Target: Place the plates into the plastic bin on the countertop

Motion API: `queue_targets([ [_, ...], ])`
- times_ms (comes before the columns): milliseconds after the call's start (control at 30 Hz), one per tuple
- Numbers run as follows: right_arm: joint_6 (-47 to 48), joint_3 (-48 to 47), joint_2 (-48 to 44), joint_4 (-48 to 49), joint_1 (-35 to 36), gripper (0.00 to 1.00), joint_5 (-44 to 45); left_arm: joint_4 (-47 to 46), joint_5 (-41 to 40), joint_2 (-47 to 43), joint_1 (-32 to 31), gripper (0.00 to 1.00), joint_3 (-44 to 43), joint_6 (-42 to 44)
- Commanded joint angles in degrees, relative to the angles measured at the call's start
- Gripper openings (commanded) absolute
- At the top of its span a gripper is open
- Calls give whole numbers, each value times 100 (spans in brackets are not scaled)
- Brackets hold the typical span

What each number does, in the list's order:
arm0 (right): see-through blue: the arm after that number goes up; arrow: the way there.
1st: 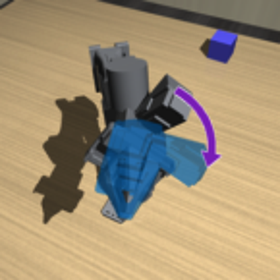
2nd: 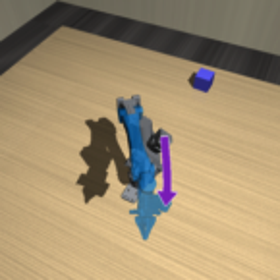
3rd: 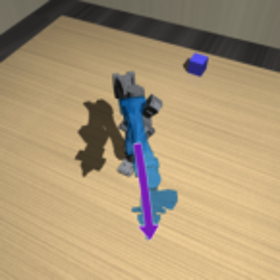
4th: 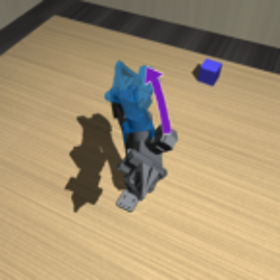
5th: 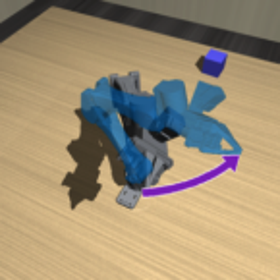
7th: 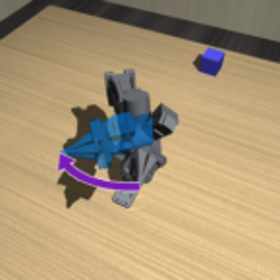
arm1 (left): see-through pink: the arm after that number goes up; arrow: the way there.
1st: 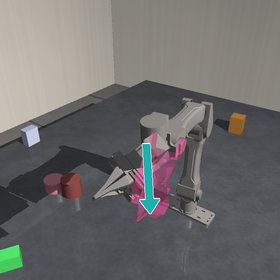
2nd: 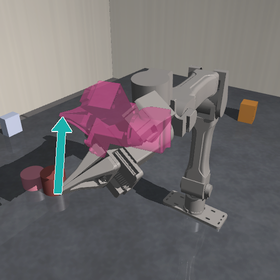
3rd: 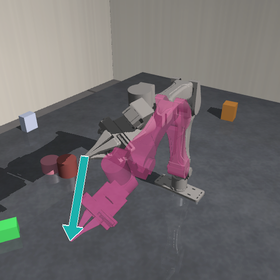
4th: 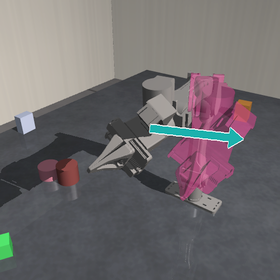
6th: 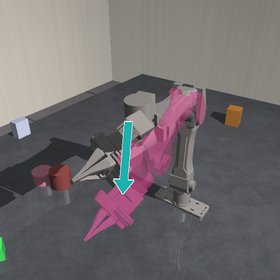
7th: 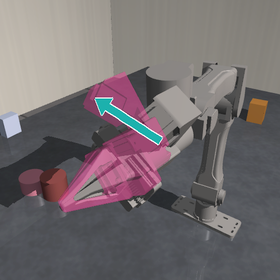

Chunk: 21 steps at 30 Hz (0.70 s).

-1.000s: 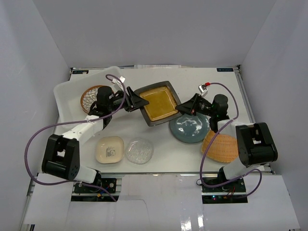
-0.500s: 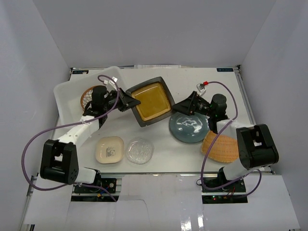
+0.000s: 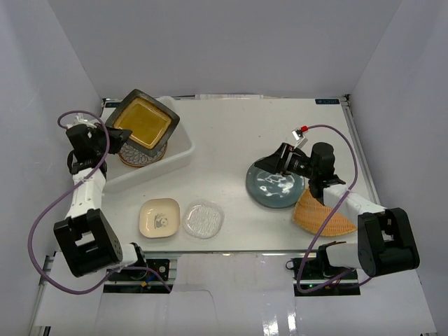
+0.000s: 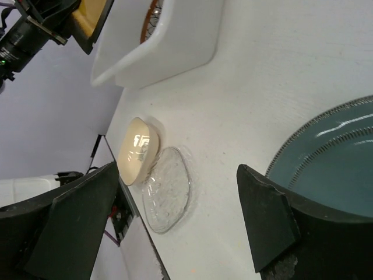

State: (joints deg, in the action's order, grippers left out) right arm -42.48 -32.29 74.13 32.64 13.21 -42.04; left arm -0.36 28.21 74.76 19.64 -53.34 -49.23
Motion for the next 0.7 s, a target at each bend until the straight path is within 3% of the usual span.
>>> queue_targets([
  [0,574,74,-197,-513,-3,86,389,-218,97,221,110,0,69,-86],
  [100,539,258,-258,-399,-3,78,425,-351,-25,556,172,0,43,-104],
  [467,952,119,-285,-1198,6,77,1461,1,-1071,1312,198,0,-334,291],
  [633,1215,-93,-197,-1637,-47,81,2595,264,-1169,1559,190,25,-598,405],
  [667,1268,-154,-162,-1725,-56,81,2726,308,-1168,1594,198,37,-633,449],
])
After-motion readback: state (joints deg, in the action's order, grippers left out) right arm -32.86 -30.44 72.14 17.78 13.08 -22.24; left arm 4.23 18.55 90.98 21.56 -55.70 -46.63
